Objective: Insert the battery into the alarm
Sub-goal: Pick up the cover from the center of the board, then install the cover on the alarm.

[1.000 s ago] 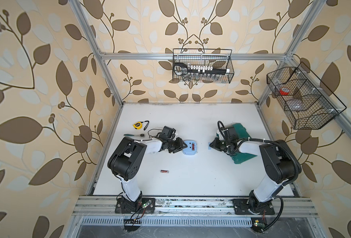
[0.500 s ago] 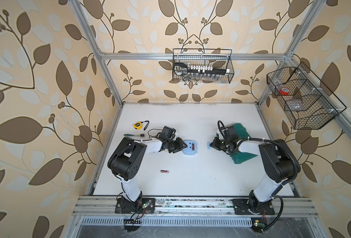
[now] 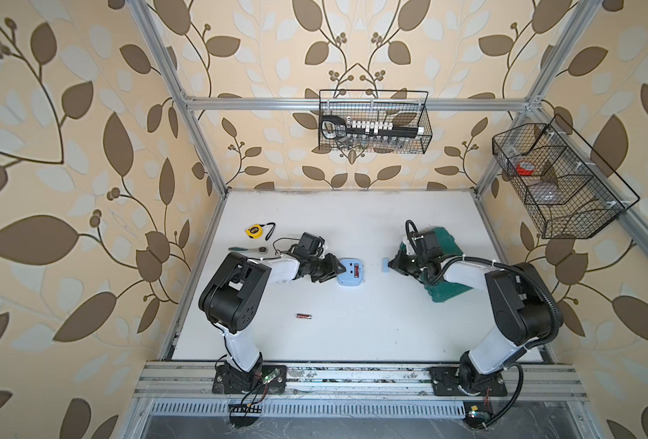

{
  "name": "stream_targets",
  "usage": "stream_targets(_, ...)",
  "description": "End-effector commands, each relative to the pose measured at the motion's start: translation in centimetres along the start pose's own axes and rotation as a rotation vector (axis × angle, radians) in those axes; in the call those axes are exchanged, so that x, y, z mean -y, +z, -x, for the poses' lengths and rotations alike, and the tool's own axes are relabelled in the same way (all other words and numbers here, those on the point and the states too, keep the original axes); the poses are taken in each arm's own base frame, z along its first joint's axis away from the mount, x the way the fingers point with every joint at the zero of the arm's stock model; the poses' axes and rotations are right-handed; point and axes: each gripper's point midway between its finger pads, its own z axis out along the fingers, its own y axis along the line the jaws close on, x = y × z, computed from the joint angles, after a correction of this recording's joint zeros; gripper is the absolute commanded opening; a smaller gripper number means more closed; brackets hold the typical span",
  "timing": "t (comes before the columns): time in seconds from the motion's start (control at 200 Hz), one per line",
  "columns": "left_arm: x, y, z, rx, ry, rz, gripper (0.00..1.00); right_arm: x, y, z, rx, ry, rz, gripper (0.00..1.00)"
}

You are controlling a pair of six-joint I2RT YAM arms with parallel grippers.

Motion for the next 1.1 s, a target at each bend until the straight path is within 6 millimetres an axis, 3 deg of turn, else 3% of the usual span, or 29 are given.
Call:
stream_targets(0.0, -3.7, 1.0, -2.6, -0.077, -0.07, 0.117, 0.45, -0.7, -0.7, -0.6, 0.012, 0.02, -0.01, 0.01)
stream_targets(0.54, -3.9, 1.2, -2.7, -0.083, -0.073, 0.116, 0.45, -9.3, -0.5, -4.0, 0.053, -0.029, 0.027, 0.02)
stream_targets(0.825, -3.9, 1.3, -2.7, -0.085, -0.074, 0.118, 0.45, -11.2, 1.9, -5.5, -0.001, -0.066, 0.027, 0.02)
stream_targets(1.095, -3.9, 1.2, -2.7, -0.084, -0.071, 0.119, 0.45, -10.2, 2.4, -5.3, 0.004, -0.072, -0.043, 0.02)
